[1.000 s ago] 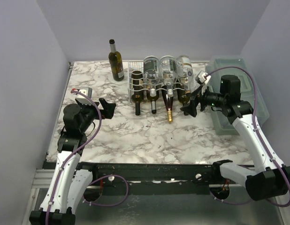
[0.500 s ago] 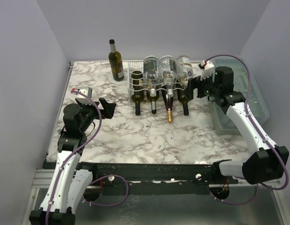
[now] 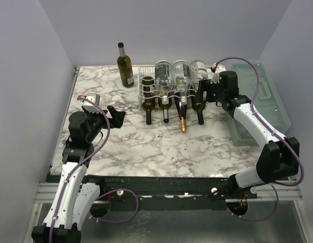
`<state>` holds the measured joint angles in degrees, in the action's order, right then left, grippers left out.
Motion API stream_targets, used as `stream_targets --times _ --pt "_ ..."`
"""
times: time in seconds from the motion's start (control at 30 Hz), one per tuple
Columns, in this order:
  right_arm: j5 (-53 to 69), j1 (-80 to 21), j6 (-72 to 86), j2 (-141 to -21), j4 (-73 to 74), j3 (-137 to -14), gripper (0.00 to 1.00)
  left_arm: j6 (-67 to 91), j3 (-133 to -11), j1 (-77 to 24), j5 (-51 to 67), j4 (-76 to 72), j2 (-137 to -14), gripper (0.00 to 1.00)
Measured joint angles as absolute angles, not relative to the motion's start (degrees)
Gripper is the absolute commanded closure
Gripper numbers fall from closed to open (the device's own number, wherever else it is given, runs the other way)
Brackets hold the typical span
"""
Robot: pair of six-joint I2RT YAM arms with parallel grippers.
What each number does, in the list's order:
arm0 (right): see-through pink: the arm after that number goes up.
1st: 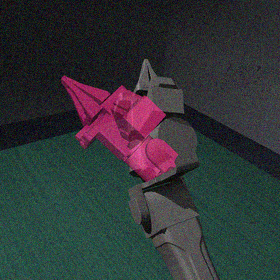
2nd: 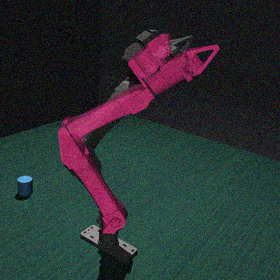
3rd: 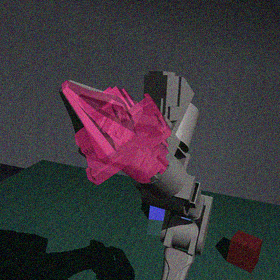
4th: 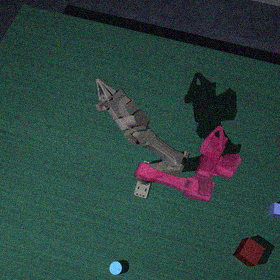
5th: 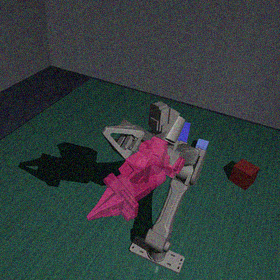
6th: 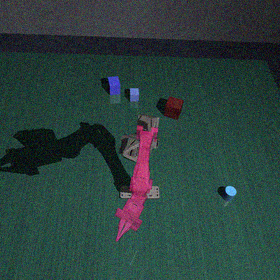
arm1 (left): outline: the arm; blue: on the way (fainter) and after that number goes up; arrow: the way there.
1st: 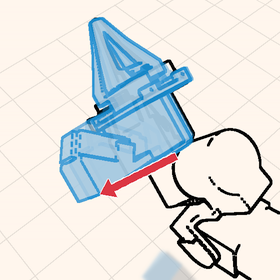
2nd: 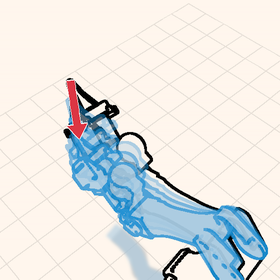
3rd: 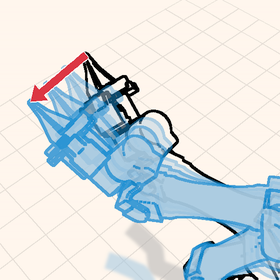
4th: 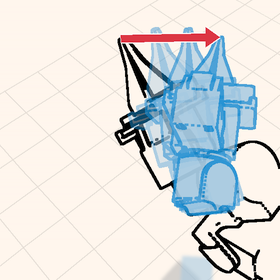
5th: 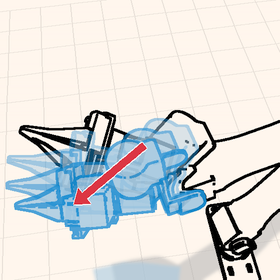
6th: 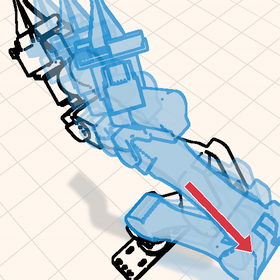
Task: Take the wine bottle off the wine rack
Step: Pick up the wine bottle from the wine rack.
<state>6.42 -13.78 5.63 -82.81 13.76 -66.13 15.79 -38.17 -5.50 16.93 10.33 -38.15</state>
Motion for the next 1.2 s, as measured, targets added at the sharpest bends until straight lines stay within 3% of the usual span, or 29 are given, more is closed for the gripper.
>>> stream_targets --times 0.13,0.93,1.2 --pt "4.36 -14.55 6.63 -85.95 12.97 -66.74 0.28 15.81 -38.17 -5.5 16.95 10.33 -38.22 0.01" --pt "-3.73 -17.32 9.67 -95.68 13.19 -72.23 0.41 15.77 -38.17 -5.5 16.95 10.33 -38.2 0.01" --pt "-5.3 -17.32 10.22 -96.62 13.37 -72.77 0.5 15.77 -38.17 -5.5 16.95 10.33 -38.2 0.01"
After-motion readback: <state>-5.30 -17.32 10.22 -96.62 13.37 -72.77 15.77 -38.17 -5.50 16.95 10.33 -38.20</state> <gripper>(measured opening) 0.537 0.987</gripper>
